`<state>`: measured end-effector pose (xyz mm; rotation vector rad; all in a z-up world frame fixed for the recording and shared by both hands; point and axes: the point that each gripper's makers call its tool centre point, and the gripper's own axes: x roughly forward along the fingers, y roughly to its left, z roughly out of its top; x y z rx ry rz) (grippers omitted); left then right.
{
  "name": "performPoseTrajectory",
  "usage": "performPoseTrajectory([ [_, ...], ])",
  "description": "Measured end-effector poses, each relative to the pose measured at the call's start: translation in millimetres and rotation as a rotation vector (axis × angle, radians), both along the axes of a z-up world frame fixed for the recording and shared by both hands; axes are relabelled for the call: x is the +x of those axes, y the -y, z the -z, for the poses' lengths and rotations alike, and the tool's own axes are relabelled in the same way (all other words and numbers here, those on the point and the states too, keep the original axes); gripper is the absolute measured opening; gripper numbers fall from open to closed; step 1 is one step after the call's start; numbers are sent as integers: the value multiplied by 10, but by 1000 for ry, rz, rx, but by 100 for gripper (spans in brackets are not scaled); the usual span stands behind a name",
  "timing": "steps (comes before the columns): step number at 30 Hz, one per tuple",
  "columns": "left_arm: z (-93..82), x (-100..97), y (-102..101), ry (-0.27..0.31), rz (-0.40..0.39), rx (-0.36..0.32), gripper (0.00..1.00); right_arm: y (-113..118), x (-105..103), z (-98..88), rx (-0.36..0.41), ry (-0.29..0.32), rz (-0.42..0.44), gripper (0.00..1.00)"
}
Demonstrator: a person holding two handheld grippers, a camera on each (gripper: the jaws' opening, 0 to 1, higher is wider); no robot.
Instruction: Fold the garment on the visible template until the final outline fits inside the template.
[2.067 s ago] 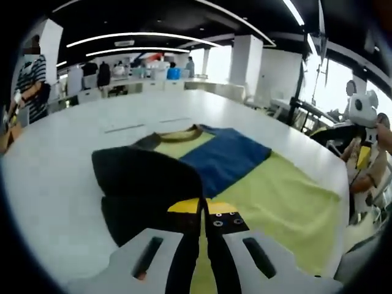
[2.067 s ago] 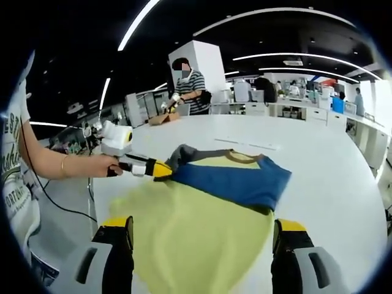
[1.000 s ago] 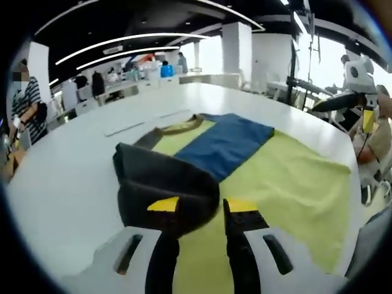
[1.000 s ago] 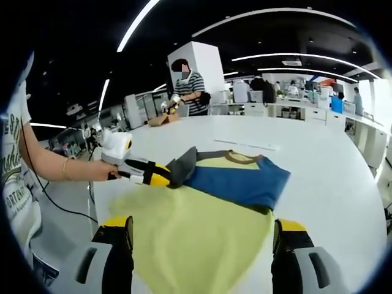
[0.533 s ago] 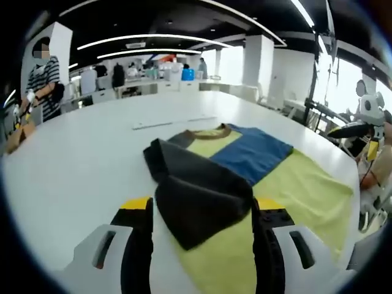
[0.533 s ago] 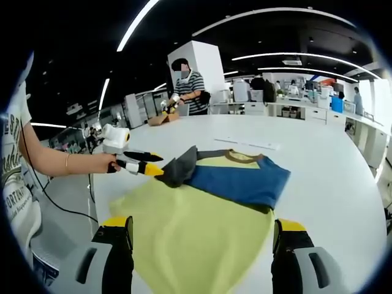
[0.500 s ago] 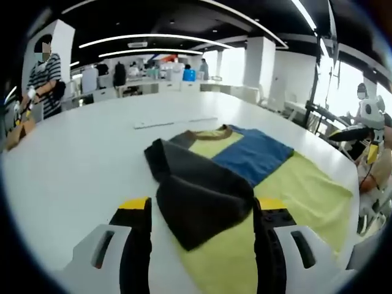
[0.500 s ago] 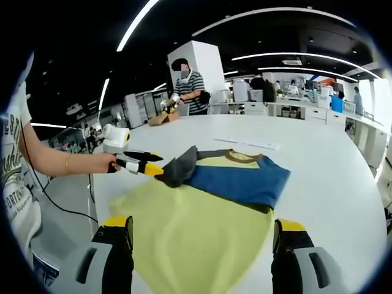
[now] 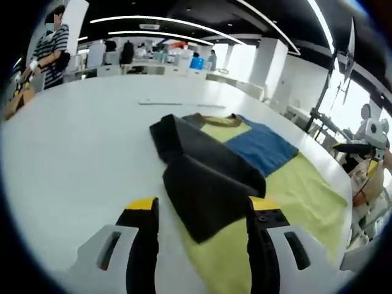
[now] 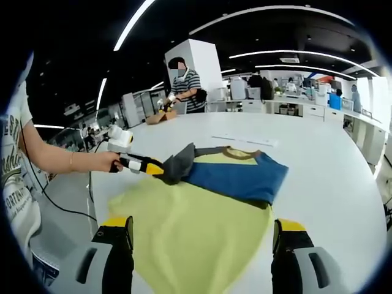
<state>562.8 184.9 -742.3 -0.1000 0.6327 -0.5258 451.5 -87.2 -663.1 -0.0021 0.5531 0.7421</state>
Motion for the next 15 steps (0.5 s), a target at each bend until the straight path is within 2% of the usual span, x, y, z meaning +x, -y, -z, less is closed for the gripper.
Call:
performPoseTrajectory([
  [4, 7, -8, 1, -18, -9, -24, 36, 9, -7, 24, -2, -5, 3, 93],
  [8, 10, -19, -9, -33, -23, -35, 31, 13, -6, 40, -4, -9, 5, 92],
  [12, -35, -20, -79, -17, -33, -31, 24, 6, 9, 34, -1, -6, 4, 92],
  [15, -101, -6, -128, 9, -52, -54, 18, -3, 15, 35, -3, -5, 1, 92],
])
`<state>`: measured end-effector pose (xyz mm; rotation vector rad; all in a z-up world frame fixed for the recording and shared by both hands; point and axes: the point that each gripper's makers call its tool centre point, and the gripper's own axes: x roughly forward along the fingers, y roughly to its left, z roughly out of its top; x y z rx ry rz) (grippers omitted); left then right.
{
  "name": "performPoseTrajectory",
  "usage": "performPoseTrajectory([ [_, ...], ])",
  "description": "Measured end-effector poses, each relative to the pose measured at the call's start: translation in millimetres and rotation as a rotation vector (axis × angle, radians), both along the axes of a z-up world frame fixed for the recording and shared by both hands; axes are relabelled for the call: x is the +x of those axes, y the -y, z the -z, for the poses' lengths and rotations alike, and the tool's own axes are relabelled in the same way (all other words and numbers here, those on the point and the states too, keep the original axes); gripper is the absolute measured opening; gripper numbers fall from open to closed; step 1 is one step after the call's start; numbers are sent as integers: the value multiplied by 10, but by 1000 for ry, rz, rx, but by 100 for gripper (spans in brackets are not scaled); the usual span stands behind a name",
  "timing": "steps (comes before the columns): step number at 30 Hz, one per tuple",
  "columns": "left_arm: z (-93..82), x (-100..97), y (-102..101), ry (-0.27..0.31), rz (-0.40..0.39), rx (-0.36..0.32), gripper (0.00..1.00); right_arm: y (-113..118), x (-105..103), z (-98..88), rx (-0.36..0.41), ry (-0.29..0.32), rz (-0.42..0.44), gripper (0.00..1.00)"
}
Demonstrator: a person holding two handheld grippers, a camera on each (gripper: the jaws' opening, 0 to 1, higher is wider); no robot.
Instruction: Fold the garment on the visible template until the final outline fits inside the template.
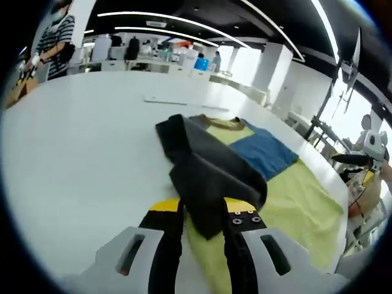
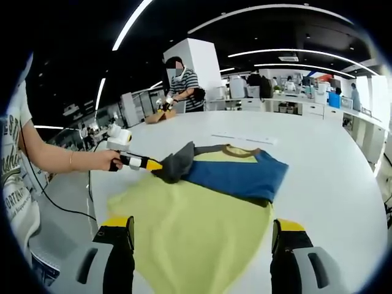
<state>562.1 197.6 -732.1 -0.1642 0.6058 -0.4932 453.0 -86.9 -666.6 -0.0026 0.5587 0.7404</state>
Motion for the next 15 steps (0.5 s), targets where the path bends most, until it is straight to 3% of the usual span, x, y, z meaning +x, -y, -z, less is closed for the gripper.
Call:
performPoseTrajectory([
  [7, -66, -35, -50, 24, -8, 4, 1, -33, -5, -5, 1, 0, -5, 91],
  [15, -236, -65, -29, 68, -7, 7, 0, -47, -22, -33, 0, 4, -13, 91],
])
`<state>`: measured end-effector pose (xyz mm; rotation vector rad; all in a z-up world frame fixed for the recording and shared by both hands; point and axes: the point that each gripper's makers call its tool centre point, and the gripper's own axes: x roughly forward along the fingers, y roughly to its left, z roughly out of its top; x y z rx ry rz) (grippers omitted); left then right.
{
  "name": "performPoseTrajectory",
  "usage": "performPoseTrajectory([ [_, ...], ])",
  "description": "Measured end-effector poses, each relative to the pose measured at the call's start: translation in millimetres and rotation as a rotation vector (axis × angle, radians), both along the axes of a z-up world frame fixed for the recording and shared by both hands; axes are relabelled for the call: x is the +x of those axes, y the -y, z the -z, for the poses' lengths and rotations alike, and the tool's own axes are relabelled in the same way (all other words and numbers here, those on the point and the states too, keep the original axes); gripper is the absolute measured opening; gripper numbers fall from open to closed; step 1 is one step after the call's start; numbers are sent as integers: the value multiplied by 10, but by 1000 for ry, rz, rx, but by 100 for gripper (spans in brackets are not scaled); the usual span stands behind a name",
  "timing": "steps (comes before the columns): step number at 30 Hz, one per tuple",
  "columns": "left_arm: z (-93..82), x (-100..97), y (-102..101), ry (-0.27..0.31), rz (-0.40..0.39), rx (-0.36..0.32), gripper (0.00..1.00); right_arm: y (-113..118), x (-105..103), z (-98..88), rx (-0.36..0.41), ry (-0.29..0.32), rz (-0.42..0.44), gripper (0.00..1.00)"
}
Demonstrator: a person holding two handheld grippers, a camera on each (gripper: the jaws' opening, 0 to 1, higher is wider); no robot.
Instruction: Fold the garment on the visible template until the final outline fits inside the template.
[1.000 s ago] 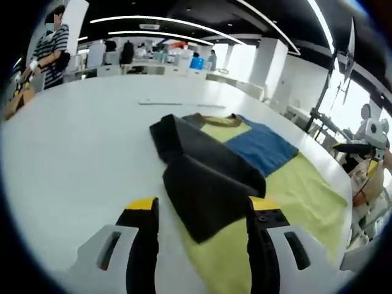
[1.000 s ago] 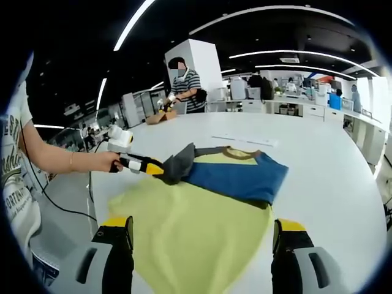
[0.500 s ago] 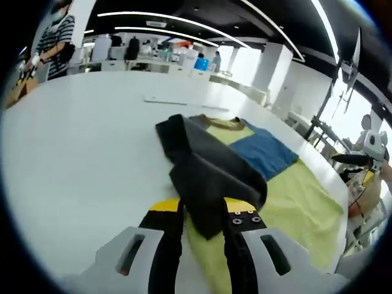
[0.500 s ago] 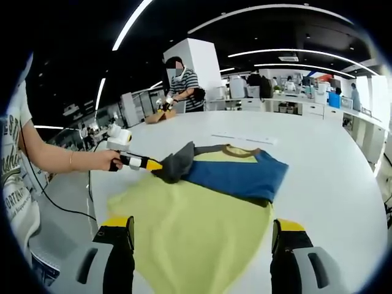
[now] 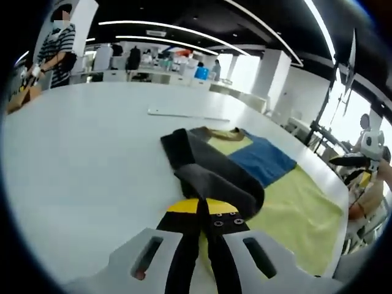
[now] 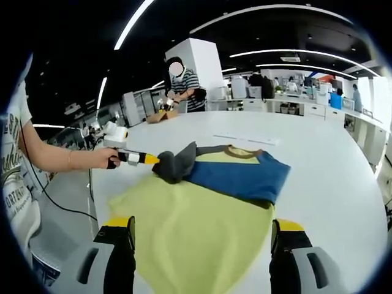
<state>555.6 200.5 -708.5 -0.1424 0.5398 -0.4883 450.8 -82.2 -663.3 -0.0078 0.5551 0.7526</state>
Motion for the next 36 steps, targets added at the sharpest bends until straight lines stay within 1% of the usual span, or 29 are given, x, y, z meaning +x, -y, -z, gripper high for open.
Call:
performPoseTrajectory([
  [6, -100, -36, -26, 19, 4, 1, 0, -18, -1, -21, 3, 9, -6, 90],
  [15, -233, -93, -223, 49, -34, 21, 0, -56, -26, -37, 3, 12, -23, 93],
  [20, -337, -121, -329, 77, -42, 56, 0, -64, -21, -51, 3, 22, -23, 97],
  [23, -436, -143, -404, 97, -51, 61, 0, -73, -32, -62, 5, 25, -25, 97],
  [24, -445, -146, -413, 99, -52, 61, 0, -75, -34, -64, 5, 25, -26, 98],
  [28, -515, -169, -522, 112, -61, 86, 0, -80, -47, -65, 4, 26, -28, 98],
  [34, -691, -213, -758, 153, -106, 109, 0, -77, -61, -72, 6, 29, -24, 98],
  [36, -726, -213, -833, 161, -122, 113, 0, -78, -71, -68, 3, 28, -26, 98],
])
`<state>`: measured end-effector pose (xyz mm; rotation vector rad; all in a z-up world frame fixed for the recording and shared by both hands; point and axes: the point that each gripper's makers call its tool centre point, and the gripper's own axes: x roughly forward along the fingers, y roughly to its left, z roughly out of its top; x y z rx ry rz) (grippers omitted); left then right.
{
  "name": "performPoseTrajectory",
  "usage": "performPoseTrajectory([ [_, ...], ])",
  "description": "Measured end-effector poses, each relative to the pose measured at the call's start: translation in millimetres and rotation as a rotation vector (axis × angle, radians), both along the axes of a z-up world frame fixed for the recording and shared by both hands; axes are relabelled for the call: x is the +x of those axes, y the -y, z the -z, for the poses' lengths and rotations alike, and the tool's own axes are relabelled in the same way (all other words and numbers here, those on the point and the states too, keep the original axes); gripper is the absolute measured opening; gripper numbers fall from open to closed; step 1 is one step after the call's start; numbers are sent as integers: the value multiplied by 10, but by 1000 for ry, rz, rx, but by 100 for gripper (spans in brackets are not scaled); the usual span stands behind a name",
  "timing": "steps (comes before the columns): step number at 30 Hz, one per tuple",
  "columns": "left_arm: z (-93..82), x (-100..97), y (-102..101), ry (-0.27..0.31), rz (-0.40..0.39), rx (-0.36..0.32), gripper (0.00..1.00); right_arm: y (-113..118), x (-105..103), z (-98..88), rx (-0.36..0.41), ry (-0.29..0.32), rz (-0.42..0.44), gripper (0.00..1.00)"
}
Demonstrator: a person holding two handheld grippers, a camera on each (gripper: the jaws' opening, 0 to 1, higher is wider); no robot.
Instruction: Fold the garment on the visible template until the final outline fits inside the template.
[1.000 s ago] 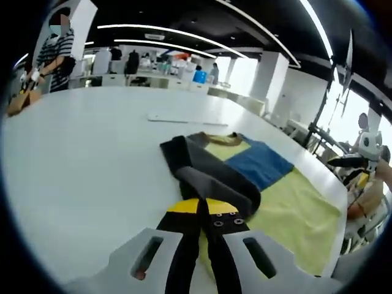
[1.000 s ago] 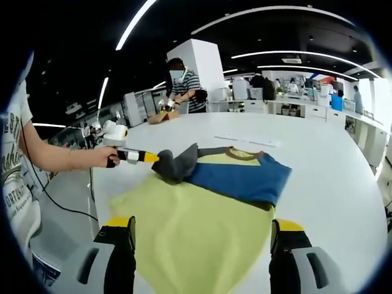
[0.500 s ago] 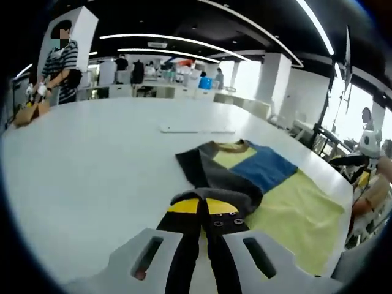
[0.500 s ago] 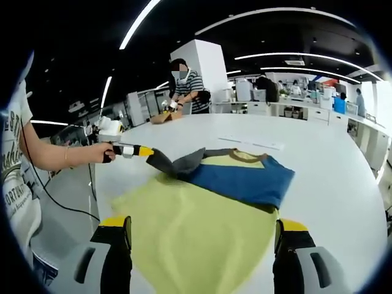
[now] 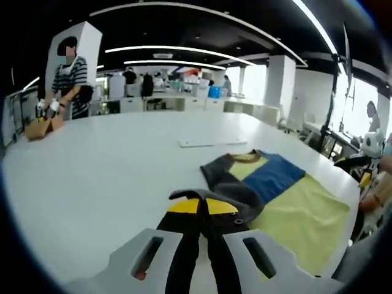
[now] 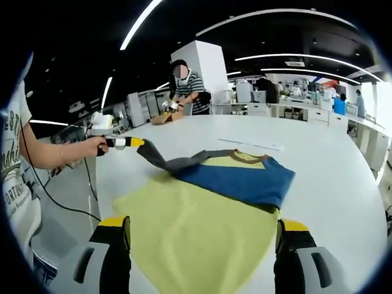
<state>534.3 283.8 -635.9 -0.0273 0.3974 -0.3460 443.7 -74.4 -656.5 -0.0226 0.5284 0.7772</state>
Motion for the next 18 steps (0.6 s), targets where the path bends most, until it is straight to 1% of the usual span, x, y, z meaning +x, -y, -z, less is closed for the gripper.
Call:
performPoseTrajectory([
  [4, -15, 14, -144, 11, -35, 19, 0, -4, -8, 4, 0, -2, -1, 98],
  [7, 18, 12, -311, 6, -76, 47, 0, -7, -7, 1, 1, -1, 4, 99],
  [10, 77, -4, -458, -12, -116, 71, 0, -3, -8, 5, 0, -6, 8, 99],
  [11, 113, -14, -538, -27, -146, 74, 0, 4, -9, 12, -2, -9, 9, 99],
  [15, 192, -17, -670, -42, -170, 108, 0, 20, -2, 14, -4, -16, 15, 98],
  [18, 237, -12, -758, -49, -192, 100, 0, 12, 1, 1, -5, -16, 16, 99],
])
